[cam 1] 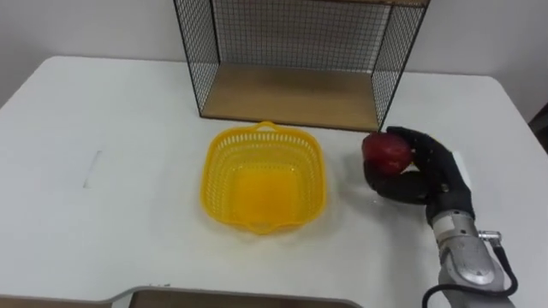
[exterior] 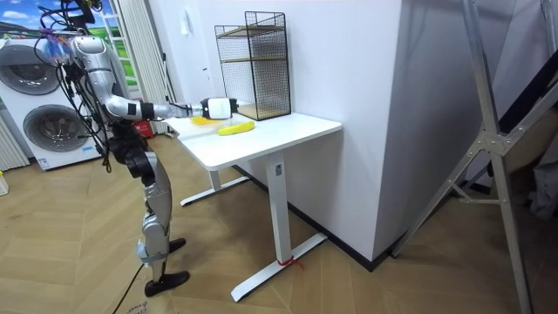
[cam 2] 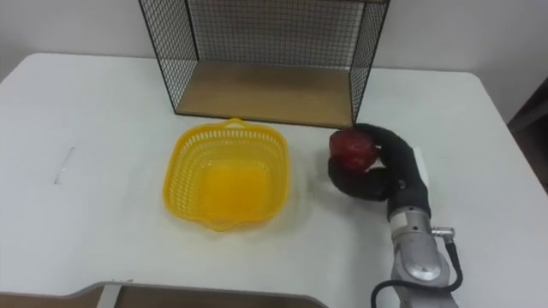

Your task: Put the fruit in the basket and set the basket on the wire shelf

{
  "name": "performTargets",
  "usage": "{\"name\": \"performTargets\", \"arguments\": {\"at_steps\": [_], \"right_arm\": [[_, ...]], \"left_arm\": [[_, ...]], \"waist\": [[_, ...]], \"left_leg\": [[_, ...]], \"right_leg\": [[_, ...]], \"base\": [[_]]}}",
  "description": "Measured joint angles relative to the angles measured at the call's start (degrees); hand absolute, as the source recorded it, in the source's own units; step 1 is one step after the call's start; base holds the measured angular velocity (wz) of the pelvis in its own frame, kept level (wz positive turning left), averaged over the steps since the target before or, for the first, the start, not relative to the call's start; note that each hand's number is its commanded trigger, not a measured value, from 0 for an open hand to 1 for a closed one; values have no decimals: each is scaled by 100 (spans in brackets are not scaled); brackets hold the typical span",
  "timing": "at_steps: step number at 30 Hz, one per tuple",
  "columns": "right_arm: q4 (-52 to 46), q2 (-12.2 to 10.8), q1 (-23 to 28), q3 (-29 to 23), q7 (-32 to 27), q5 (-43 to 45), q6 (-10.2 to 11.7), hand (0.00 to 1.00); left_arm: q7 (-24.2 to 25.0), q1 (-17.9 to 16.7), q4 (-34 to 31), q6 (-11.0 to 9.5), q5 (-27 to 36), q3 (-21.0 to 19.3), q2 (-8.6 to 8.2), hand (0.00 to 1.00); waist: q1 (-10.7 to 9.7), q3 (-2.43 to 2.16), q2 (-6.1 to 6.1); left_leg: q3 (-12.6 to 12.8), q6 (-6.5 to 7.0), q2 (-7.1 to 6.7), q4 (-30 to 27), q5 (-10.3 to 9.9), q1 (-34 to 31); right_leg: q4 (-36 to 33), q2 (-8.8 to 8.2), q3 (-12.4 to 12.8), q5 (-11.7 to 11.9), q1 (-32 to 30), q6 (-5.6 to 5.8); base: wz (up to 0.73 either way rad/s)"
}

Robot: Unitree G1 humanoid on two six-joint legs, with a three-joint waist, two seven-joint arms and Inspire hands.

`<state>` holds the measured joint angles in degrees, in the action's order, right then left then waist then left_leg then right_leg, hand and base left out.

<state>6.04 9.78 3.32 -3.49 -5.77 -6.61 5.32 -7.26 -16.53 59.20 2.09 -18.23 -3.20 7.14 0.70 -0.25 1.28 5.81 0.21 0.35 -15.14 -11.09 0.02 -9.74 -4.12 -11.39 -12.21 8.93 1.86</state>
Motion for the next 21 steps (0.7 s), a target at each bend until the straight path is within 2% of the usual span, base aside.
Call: {"name": "performTargets", "arguments": {"at_steps": [5,8,9,14,21], "right_arm": [[-818,14,7,7,173,-95,-2,100],[-1259,43,7,7,319,-142,-1,100],[-1365,46,7,27,366,-203,-1,100],[-1543,56,7,209,469,-164,-1,100],[-1590,139,6,600,916,711,-18,100]], "left_arm": [[0,39,106,-29,-1,-1,12,0],[21,102,146,-31,0,2,13,0],[24,122,147,-31,0,2,13,0],[24,124,228,-39,-2,16,25,0],[141,251,376,-43,-6,56,34,0]], "waist": [[-53,35,89],[-42,12,164],[-29,17,179],[-17,10,177],[61,4,146]], "left_leg": [[11,-2,2,60,-2,46],[21,-3,11,34,-2,-32],[28,-2,15,25,-2,-51],[38,-1,16,-14,-3,-52],[30,4,27,-23,2,-171]], "right_leg": [[2,2,12,0,-1,0],[-4,7,19,0,-79,0],[-5,9,23,5,-99,-3],[-6,9,26,21,-99,1],[-36,15,38,29,-214,-10]], "base": [[-1],[0],[-3],[0],[0]]}}
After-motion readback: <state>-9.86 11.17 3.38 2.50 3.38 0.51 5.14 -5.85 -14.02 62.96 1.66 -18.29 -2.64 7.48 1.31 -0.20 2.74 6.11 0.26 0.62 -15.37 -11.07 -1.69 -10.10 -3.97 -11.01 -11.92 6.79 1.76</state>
